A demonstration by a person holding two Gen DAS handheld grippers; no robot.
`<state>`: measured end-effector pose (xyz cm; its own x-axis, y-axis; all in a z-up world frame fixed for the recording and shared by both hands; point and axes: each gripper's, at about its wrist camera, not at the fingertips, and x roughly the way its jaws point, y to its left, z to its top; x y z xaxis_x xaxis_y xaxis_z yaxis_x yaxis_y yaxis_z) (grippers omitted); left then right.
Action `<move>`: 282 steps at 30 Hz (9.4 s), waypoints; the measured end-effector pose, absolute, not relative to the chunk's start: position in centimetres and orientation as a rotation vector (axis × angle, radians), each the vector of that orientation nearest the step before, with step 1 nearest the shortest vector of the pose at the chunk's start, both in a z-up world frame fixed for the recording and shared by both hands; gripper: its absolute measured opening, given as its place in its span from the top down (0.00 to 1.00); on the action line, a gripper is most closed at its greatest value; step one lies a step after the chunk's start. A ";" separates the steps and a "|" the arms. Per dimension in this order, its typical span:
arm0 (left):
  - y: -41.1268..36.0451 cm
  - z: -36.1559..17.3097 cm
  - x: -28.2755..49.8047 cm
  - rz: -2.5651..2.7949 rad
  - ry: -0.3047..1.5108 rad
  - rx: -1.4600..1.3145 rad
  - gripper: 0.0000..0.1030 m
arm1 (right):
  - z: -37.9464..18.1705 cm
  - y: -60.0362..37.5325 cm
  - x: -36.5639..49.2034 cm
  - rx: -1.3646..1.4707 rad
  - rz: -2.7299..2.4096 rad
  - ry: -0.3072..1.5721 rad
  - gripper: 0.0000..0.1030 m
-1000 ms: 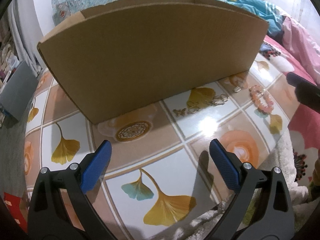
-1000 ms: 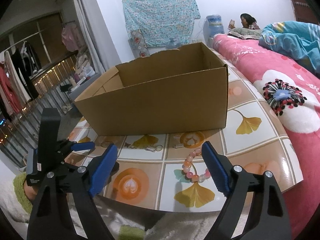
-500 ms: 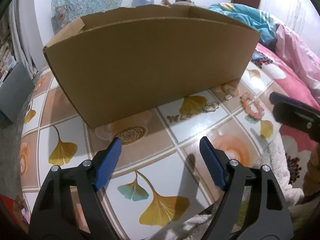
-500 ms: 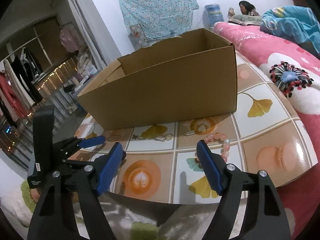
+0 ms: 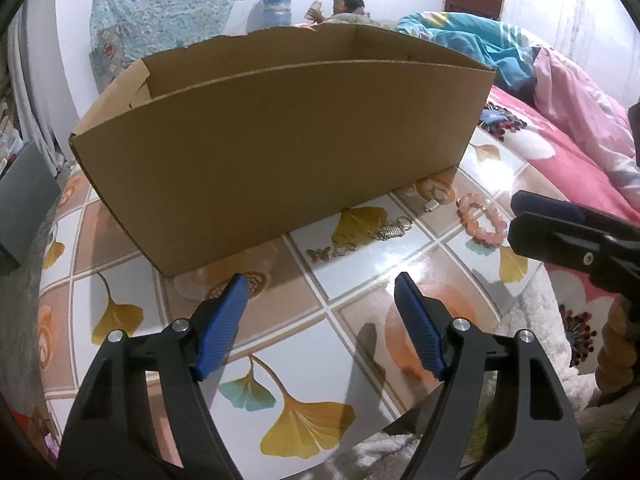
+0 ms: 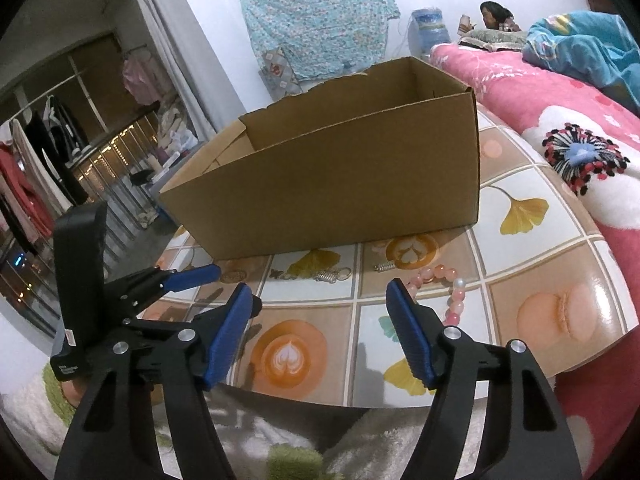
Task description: Organize jewelry
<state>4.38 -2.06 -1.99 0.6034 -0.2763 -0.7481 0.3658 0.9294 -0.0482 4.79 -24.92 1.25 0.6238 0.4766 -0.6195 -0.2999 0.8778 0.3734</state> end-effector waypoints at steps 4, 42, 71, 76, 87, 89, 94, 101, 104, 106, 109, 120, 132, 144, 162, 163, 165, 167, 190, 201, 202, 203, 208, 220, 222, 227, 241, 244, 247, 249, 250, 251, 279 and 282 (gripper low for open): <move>-2.1 -1.9 4.3 -0.390 0.838 0.114 0.31 | 1.4 -24.7 4.7 0.231 0.454 0.777 0.37; -2.4 -0.3 3.6 -0.556 0.726 0.099 0.51 | 2.3 -22.3 2.6 0.192 0.439 0.793 0.43; -8.8 -1.5 3.1 -0.709 0.806 0.217 0.70 | -0.4 -31.0 2.8 0.228 0.243 0.821 0.59; -8.1 -1.5 2.8 -0.639 0.816 0.252 0.74 | 0.1 -30.9 3.7 0.223 0.293 0.800 0.62; -3.3 -1.6 4.1 -0.436 0.833 0.268 0.77 | -0.6 -24.3 5.2 0.182 0.542 0.828 0.70; -3.1 -1.9 4.9 -0.444 0.833 0.277 0.77 | -0.6 -23.8 5.1 0.176 0.548 0.836 0.70; -2.8 -3.1 7.1 -0.479 0.863 0.294 0.77 | -0.9 -23.6 5.1 0.173 0.519 0.853 0.70; -3.0 -3.1 8.5 -0.535 0.885 0.302 0.83 | -1.1 -23.0 5.8 0.172 0.502 0.867 0.70; -3.5 -3.1 8.7 -0.558 0.891 0.324 0.88 | -1.1 -23.0 6.1 0.173 0.499 0.869 0.70; -3.6 -3.0 8.8 -0.565 0.896 0.326 0.89 | -1.1 -23.1 6.1 0.174 0.492 0.867 0.70; -3.6 -3.1 8.6 -0.561 0.889 0.315 0.89 | -0.9 -23.3 6.0 0.172 0.481 0.857 0.70; -0.4 -2.8 7.1 -0.475 0.861 0.198 0.89 | -0.1 -19.7 7.0 0.089 0.584 0.825 0.70; 2.3 -3.0 6.3 -0.446 0.854 0.070 0.89 | -2.0 -15.9 10.3 -0.089 0.481 0.893 0.71; 2.7 -3.2 6.2 -0.448 0.853 0.038 0.89 | -1.6 -14.0 10.6 -0.213 0.498 0.883 0.84; 3.5 -3.0 4.9 -0.412 0.833 0.029 0.89 | -0.7 -15.5 9.7 -0.113 0.529 0.880 0.85; 3.5 -3.0 4.8 -0.411 0.831 0.027 0.89 | -0.6 -15.6 9.6 -0.114 0.523 0.879 0.80; 3.7 -3.0 4.8 -0.413 0.829 0.021 0.89 | -0.7 -15.5 9.6 -0.117 0.522 0.883 0.71; 3.8 -3.1 4.8 -0.413 0.829 0.025 0.89 | -1.0 -15.1 9.6 -0.132 0.519 0.892 0.71; 3.8 -2.1 4.9 -0.404 0.820 0.048 0.89 | -2.0 -15.7 11.1 -0.084 0.531 0.924 0.84; 2.0 4.8 3.5 -0.497 0.682 0.062 0.89 | 4.0 -21.0 7.9 0.087 0.618 0.745 0.84; 1.7 5.7 3.7 -0.513 0.661 0.065 0.89 | 4.7 -21.4 7.9 0.089 0.620 0.726 0.84; 1.4 6.5 3.9 -0.524 0.643 0.071 0.89 | 5.4 -21.6 8.0 0.090 0.623 0.705 0.84; 0.0 9.2 6.8 -0.595 0.595 0.089 0.89 | 8.2 -22.1 10.4 0.089 0.628 0.622 0.84; -2.1 6.5 18.7 -0.540 0.869 0.013 0.89 | 7.0 -21.9 24.0 0.170 0.598 0.903 0.82; -2.0 6.1 19.2 -0.526 0.885 -0.019 0.89 | 6.8 -22.5 24.8 0.211 0.598 0.918 0.74; -1.1 5.7 19.6 -0.516 0.903 -0.088 0.84 | 7.5 -24.5 24.6 0.276 0.602 0.867 0.69; 0.2 8.7 15.3 -0.532 0.769 -0.107 0.83 | 10.6 -28.6 19.7 0.331 0.549 0.738 0.69; 0.7 9.2 13.5 -0.560 0.722 -0.112 0.81 | 10.5 -28.7 17.5 0.335 0.558 0.719 0.68; 1.1 9.3 11.3 -0.581 0.681 -0.103 0.75 | 9.8 -28.7 15.1 0.346 0.573 0.708 0.61; 1.4 8.9 9.9 -0.595 0.671 -0.097 0.74 | 9.1 -28.3 13.7 0.338 0.579 0.714 0.58; 1.5 8.7 9.5 -0.601 0.671 -0.096 0.73 | 8.9 -28.1 13.1 0.332 0.580 0.719 0.58; 1.6 8.3 8.9 -0.609 0.676 -0.096 0.71 | 8.4 -27.8 12.5 0.327 0.582 0.729 0.57; -0.9 0.0 5.6 -0.600 0.877 -0.015 0.69 | 2.4 -27.3 9.8 0.392 0.572 0.884 0.48; -1.3 -0.3 5.7 -0.595 0.885 -0.002 0.69 | 1.9 -27.3 9.7 0.395 0.569 0.894 0.48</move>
